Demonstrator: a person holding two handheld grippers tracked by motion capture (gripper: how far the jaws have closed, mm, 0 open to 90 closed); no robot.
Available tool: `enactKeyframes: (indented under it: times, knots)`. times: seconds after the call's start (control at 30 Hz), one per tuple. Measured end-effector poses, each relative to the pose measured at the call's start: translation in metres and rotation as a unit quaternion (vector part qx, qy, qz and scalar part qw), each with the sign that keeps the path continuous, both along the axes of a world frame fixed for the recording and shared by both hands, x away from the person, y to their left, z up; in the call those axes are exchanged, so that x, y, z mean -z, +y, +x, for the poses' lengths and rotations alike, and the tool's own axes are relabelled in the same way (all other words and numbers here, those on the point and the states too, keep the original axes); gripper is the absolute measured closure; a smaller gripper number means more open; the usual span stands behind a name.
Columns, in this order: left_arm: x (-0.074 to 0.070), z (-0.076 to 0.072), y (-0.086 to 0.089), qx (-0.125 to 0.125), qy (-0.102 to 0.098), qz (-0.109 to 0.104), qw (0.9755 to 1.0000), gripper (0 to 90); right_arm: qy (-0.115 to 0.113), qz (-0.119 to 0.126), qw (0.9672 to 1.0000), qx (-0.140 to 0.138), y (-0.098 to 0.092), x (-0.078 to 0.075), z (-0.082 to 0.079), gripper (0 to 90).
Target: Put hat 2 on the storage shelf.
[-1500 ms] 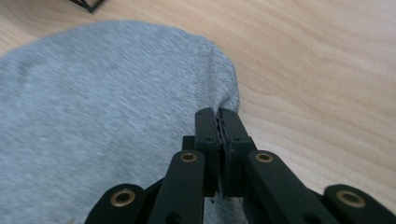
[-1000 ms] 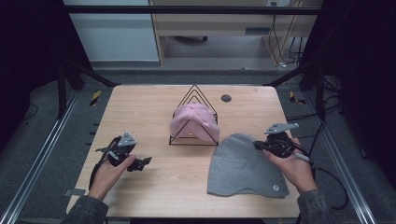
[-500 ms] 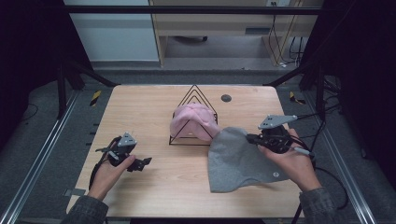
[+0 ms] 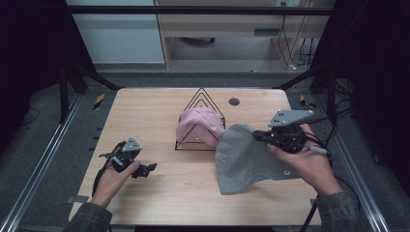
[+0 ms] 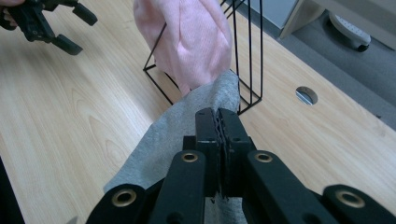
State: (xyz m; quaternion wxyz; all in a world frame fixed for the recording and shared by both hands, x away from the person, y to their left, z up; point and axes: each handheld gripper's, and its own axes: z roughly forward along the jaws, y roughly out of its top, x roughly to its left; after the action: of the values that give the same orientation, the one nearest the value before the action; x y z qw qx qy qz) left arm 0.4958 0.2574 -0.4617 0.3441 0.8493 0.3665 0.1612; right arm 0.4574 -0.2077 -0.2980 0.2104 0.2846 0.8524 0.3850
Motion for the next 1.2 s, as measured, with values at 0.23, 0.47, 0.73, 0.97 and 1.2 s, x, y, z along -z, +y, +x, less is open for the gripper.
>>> enactKeyframes:
  times: [0.23,0.47,0.73,0.97,1.2]
  knots:
    - [0.000,0.000,0.000,0.001,0.001,0.000,1.0000,7.4,-0.014,0.000,0.9999,-0.010,0.002,-0.017,-0.005,88.2]
    - [0.000,0.000,-0.001,0.001,0.001,0.000,1.0000,7.4,-0.021,0.001,0.9997,-0.010,-0.001,-0.027,-0.008,88.2]
    - [-0.006,-0.002,-0.003,0.003,-0.008,-0.018,0.9998,7.4,-0.027,0.012,0.9995,-0.009,-0.007,-0.042,-0.009,88.3]
    - [-0.035,-0.010,-0.017,0.021,-0.038,-0.043,0.9982,7.2,-0.038,0.027,0.9989,-0.010,-0.011,-0.061,-0.010,88.3]
    - [-0.065,-0.025,-0.046,0.065,-0.053,-0.082,0.9931,7.9,-0.048,0.037,0.9980,-0.014,-0.006,-0.079,-0.009,88.4]
